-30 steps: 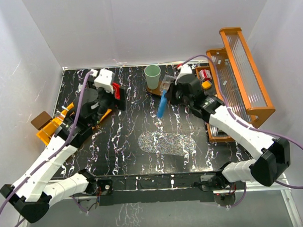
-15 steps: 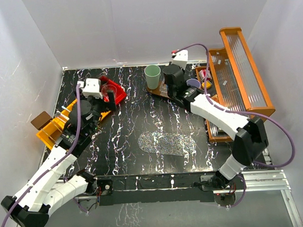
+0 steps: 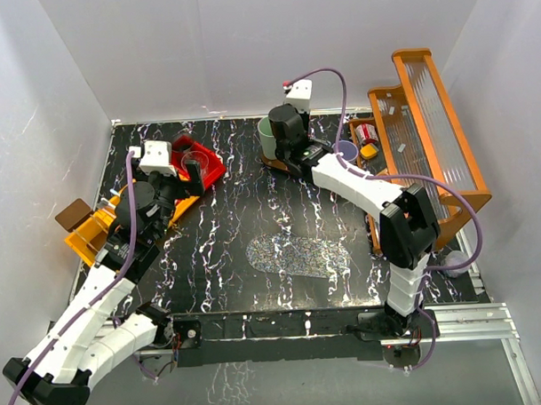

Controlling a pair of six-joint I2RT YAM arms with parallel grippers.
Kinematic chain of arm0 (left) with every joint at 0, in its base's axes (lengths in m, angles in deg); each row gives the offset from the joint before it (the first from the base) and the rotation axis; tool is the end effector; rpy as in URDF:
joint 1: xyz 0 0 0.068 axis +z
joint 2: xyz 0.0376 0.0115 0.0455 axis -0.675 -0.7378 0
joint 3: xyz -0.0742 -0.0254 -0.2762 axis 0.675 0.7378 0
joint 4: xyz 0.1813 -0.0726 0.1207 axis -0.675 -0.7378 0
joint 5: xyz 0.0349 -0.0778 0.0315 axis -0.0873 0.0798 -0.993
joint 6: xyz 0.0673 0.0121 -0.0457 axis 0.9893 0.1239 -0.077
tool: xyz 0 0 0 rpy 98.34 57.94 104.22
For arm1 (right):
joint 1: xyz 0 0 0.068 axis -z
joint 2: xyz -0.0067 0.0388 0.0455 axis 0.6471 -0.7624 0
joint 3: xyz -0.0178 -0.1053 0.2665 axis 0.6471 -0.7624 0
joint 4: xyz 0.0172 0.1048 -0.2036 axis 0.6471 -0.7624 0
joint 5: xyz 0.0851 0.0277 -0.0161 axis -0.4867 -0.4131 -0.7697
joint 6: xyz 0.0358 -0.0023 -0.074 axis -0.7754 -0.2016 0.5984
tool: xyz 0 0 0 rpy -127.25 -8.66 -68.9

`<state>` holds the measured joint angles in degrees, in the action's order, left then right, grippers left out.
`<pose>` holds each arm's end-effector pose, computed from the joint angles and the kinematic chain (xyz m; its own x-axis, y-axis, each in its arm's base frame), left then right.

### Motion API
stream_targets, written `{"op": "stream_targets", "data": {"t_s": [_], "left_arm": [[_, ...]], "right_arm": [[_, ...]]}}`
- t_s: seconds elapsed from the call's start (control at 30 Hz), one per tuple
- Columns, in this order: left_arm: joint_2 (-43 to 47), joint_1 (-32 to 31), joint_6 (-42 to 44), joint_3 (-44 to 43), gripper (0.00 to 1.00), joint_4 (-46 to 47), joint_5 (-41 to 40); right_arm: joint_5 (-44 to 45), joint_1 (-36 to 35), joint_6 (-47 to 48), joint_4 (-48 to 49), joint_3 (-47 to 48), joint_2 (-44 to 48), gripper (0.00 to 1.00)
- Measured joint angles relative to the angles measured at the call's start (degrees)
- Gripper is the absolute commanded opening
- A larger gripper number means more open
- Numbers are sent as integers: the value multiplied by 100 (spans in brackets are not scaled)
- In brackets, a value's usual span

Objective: Prepare toiletry sets of a toothbrush and toothpaste on the tray

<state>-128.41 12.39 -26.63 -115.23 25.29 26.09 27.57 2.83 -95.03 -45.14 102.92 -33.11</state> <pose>0.1626 -0.0614 0.4034 0.0802 -0.0466 -0.9957 0.1192 0.9922 -0.0369 0.3767 0.2219 0.3555 -0.1732 0.0181 -0.9847 0.1953 0.9806 -0.0163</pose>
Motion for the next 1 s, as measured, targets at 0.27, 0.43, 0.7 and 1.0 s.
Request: {"op": "stream_targets", "data": {"t_s": [0.27, 0.43, 0.7, 1.0], "left_arm": [[-26, 0, 28, 0, 94, 11, 17], [-68, 0, 44, 0, 94, 11, 22], [-74, 0, 48, 0, 94, 13, 22], [-103, 0, 50, 2, 94, 15, 22]], "right_arm": [[258, 0, 28, 7, 17, -96, 0], [323, 4, 37, 70, 35, -120, 0], [361, 48, 35, 90, 59, -284, 0], [385, 127, 33, 127, 81, -356, 0]]}}
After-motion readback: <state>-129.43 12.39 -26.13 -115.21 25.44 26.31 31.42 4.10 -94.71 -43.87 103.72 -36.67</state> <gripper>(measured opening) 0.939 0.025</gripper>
